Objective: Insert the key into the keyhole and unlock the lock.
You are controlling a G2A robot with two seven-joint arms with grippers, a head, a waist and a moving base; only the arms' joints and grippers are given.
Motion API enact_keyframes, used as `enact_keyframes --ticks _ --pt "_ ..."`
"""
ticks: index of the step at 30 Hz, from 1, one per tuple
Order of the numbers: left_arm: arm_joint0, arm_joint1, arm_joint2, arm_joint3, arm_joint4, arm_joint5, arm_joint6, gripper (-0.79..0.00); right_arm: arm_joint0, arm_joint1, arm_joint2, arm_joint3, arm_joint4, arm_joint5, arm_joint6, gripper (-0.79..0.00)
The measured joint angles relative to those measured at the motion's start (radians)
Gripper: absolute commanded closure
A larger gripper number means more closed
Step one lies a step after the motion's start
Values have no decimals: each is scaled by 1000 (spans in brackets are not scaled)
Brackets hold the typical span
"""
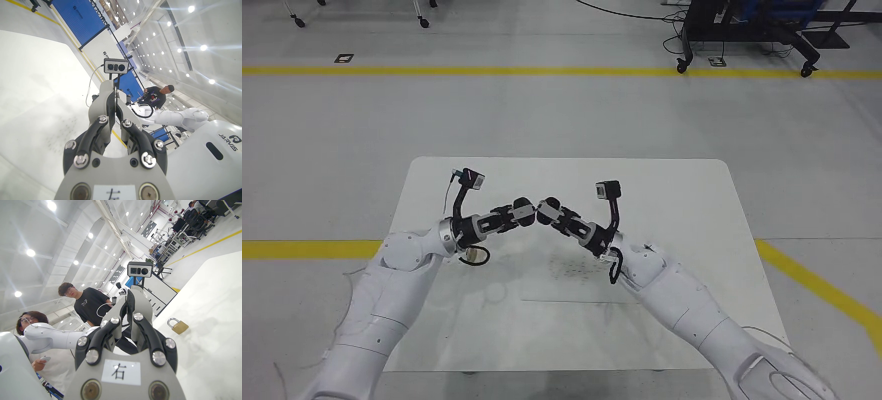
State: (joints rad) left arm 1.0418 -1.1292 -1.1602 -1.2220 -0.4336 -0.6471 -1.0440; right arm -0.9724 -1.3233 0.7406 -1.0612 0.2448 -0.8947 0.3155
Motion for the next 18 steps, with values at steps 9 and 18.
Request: enact_keyframes --ticks 9,18 --pt "20 4 -8 -27 29 -16 30 0 -28 -3 25 -27 -30 7 9 -95" --pt "45 10 -24 -52 35 -36 44 0 -48 -8 44 -44 -29 -1 23 -268"
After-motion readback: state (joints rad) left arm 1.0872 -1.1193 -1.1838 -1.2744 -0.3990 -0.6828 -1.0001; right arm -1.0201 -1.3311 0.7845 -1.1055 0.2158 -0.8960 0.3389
